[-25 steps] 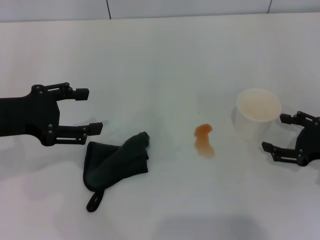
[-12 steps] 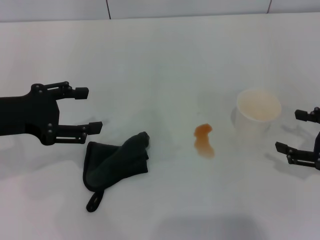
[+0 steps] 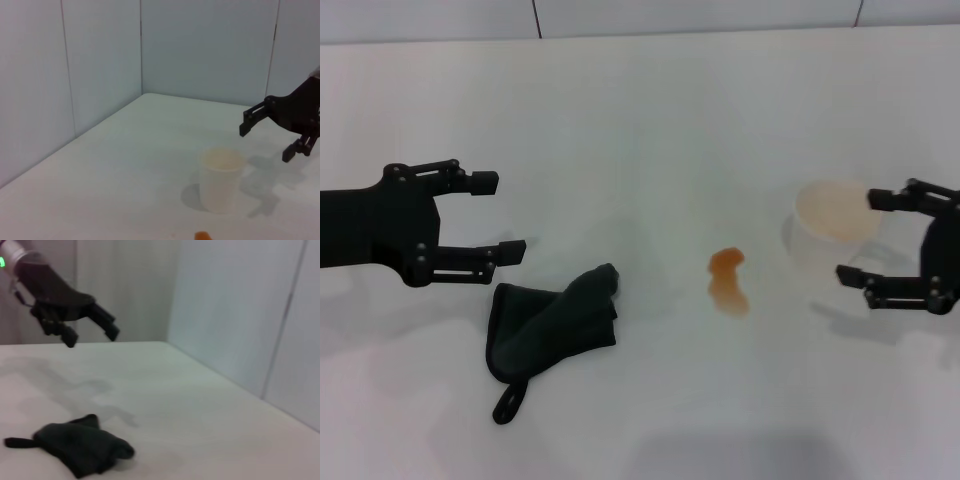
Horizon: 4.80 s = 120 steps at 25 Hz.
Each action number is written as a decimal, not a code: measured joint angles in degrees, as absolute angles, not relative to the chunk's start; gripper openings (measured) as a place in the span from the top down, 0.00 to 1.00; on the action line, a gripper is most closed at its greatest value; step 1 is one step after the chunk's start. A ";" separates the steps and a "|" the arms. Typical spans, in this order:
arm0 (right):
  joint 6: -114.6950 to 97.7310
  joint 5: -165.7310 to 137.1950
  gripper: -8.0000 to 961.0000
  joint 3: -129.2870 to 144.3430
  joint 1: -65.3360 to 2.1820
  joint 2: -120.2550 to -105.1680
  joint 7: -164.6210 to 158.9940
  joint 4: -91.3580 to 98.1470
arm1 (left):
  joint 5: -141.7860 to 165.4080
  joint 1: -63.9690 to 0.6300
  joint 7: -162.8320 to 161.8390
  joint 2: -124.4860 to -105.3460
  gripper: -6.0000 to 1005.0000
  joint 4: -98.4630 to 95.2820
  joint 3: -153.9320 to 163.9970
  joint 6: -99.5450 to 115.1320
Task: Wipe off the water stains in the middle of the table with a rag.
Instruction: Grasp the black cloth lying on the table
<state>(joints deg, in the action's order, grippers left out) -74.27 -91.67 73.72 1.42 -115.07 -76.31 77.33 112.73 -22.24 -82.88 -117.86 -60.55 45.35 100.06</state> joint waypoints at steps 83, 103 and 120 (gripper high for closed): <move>-83.18 -107.64 0.09 75.57 -11.68 -115.22 -93.25 80.40 | 142.41 -41.47 -105.64 -119.52 0.24 -54.31 69.66 93.44; -83.14 -107.35 0.09 75.68 -11.41 -115.22 -93.25 79.42 | 142.66 -41.40 -105.21 -119.34 0.30 -53.16 69.70 92.25; -83.38 -107.04 0.09 75.76 -11.43 -115.22 -93.25 79.02 | 142.77 -41.21 -105.35 -119.52 0.40 -52.38 72.86 90.07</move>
